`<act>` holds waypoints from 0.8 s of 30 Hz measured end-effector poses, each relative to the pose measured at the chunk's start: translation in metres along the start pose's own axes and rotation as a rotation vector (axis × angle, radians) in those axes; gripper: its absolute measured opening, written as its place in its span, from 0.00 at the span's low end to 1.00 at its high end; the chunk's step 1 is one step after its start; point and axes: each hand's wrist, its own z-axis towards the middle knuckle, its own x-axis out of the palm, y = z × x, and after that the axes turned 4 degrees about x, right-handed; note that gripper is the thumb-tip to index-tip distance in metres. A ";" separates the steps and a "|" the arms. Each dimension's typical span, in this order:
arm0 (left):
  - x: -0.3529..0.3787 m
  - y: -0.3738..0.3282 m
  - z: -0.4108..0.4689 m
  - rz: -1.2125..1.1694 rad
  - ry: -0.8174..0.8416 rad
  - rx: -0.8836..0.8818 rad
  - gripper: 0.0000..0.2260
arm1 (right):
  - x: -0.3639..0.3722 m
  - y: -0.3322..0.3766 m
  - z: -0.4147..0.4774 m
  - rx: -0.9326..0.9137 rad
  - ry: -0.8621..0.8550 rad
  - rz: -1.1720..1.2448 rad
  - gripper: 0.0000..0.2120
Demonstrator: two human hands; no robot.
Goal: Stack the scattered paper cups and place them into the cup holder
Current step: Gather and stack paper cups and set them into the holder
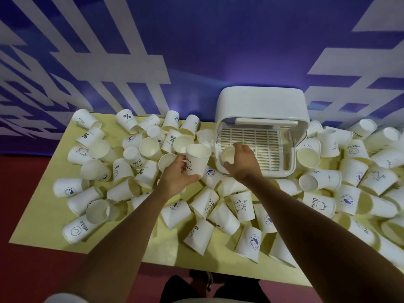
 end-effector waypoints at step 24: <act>0.030 -0.028 -0.007 0.141 -0.014 0.068 0.29 | -0.037 -0.009 -0.015 -0.149 -0.162 0.268 0.33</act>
